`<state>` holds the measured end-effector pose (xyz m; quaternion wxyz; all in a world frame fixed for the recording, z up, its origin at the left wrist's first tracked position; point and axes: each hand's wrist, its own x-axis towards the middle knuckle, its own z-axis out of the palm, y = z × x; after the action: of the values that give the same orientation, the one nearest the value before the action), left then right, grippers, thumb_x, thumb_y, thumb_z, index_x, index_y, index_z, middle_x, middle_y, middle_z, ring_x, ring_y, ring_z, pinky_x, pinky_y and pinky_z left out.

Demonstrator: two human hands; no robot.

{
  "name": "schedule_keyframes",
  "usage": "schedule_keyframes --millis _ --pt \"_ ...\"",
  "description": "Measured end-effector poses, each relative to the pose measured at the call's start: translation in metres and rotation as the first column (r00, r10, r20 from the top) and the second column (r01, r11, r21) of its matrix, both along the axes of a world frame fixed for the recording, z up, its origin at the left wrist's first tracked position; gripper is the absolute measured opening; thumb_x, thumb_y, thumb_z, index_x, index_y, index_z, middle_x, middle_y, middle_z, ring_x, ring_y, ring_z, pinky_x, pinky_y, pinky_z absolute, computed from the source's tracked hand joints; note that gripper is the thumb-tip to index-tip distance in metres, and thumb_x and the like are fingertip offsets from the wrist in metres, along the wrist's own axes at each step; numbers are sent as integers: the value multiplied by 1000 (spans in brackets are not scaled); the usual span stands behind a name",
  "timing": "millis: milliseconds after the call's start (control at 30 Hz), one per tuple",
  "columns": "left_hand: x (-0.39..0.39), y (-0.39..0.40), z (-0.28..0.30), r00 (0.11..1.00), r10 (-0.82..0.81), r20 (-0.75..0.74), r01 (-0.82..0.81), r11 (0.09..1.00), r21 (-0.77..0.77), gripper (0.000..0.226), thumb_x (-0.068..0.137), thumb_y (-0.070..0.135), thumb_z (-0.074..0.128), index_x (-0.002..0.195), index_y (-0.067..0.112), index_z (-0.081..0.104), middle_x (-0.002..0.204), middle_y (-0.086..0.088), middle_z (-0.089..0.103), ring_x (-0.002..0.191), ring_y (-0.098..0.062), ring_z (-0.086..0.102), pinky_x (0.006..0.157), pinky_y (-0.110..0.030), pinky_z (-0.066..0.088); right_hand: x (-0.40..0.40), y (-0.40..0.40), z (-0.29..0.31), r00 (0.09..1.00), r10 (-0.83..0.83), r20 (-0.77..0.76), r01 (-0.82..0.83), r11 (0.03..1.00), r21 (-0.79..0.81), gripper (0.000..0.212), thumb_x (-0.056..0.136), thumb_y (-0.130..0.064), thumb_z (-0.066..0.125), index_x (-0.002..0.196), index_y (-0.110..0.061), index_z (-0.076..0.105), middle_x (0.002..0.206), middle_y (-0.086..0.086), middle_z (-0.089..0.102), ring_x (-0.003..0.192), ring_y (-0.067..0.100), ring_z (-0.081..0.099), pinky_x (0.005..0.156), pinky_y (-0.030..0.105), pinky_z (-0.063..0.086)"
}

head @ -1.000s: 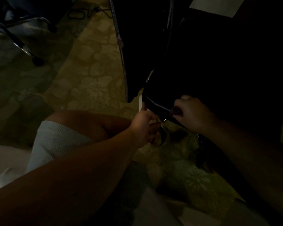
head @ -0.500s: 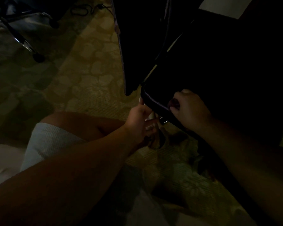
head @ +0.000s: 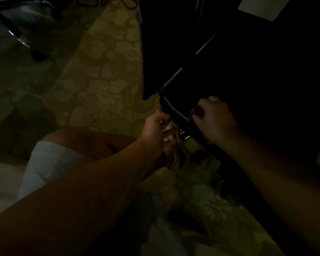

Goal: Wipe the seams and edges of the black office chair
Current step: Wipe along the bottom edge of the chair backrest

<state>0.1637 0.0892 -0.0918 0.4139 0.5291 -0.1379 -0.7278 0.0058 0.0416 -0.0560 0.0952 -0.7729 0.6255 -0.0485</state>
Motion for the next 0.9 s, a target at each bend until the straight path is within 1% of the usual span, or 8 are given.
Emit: schedule_keyframes --millis 133,300,433,533,633,700,833,900 --pt "3 -5 -1 996 54 -72 -56 998 -25 37 98 22 37 112 48 60 116 3 68 102 -22 58 81 -40 43 11 -2 -2 974 226 -5 -224 970 97 19 90 -22 68 102 -10 63 111 10 54 98 28 58 75 33 49" --pt "8 -13 -5 992 87 -94 -88 996 -3 32 97 29 37 108 45 63 134 0 62 124 -30 57 106 -53 41 10 -17 1 999 41 -22 -41 999 -11 23 92 -25 64 107 -8 60 117 14 54 102 31 57 71 27 37" --pt "6 -20 -6 989 113 -99 -114 993 -6 39 91 32 41 120 39 66 137 -2 62 127 -35 57 98 -50 42 19 -15 -2 977 210 -24 -207 975 84 20 90 -22 67 106 -11 62 114 10 54 101 27 56 73 29 43" --pt "8 -28 -6 979 164 -121 -165 986 -2 33 93 32 42 113 35 69 139 -8 61 128 -40 56 87 -48 42 17 -23 -1 997 80 14 -81 997 21 20 91 -24 66 105 -11 63 115 12 56 102 29 57 71 29 42" --pt "10 -38 -6 967 218 -130 -217 976 24 41 93 34 43 129 33 62 138 -8 61 124 -37 59 85 -45 45 22 -25 -2 993 121 -8 -120 992 46 21 90 -24 66 107 -12 63 117 10 55 102 27 57 70 26 37" --pt "12 -44 -6 961 245 -131 -242 970 39 38 93 36 42 124 33 64 137 -6 61 122 -35 59 87 -45 45 25 -26 -3 981 194 -31 -191 979 71 22 90 -23 66 108 -12 62 117 9 54 103 26 56 71 27 39" --pt "21 -50 -13 956 237 -171 -230 971 62 46 89 40 42 126 29 66 140 -6 59 125 -35 56 96 -50 43 18 -40 0 999 32 -5 -33 999 -29 23 91 -26 65 108 -11 63 117 12 56 105 29 57 71 25 36" --pt "24 -50 -16 957 222 -188 -214 975 62 49 89 41 41 129 28 66 142 -7 58 126 -36 56 99 -50 43 19 -41 -2 995 99 -4 -99 995 3 22 90 -24 66 106 -9 63 116 13 56 103 29 58 71 25 35"
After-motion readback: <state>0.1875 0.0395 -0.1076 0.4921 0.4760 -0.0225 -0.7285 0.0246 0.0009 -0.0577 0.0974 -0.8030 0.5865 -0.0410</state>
